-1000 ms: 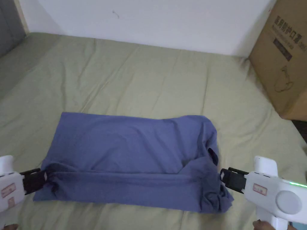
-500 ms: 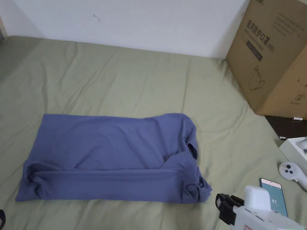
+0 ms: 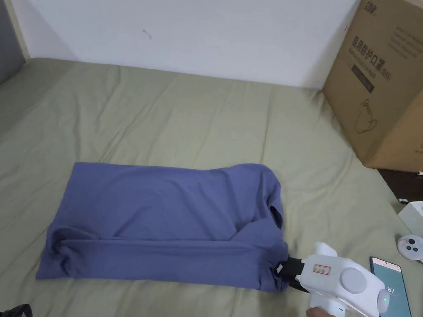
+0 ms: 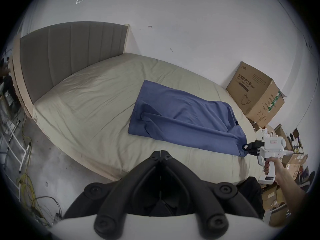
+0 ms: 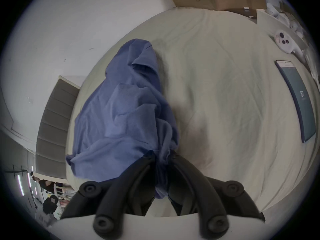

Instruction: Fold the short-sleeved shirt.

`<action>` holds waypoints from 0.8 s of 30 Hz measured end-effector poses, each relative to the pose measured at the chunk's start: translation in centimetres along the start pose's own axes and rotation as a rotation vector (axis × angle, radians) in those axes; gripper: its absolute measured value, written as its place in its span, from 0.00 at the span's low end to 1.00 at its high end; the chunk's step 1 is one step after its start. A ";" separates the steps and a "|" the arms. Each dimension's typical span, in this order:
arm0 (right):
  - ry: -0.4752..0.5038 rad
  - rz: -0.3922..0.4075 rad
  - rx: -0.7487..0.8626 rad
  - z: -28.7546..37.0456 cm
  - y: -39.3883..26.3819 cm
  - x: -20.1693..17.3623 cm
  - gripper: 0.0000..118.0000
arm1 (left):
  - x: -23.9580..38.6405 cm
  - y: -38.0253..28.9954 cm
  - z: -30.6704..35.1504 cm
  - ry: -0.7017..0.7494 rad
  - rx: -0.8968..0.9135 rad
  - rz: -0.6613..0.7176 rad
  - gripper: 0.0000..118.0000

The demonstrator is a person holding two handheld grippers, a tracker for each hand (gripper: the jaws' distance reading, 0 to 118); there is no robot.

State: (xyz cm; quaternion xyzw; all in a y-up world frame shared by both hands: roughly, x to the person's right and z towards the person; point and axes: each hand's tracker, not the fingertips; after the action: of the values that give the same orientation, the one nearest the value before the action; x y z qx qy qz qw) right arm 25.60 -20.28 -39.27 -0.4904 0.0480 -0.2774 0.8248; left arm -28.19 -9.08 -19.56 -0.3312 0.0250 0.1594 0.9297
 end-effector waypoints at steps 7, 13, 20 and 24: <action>0.003 0.038 0.048 2.1 0.1 -0.2 0.09 | -3.8 2.7 -6.8 -0.056 -0.108 0.186 0.50; -0.051 0.134 0.062 2.9 0.3 -1.2 0.09 | -8.6 4.9 -16.0 -0.017 -0.233 0.377 0.56; -0.051 0.123 0.048 2.9 -0.1 -1.1 0.09 | -8.0 4.9 -20.1 0.038 -0.296 0.360 0.56; -0.055 0.121 0.045 2.6 -0.1 -1.1 0.09 | -6.6 5.3 -20.1 0.138 -0.317 0.262 0.40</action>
State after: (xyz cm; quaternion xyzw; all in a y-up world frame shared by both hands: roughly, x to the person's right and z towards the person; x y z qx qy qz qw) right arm 25.51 -17.71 -38.07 -0.4754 0.0484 -0.2144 0.8519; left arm -34.95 -19.66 -37.43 -0.4774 0.1059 0.2576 0.8334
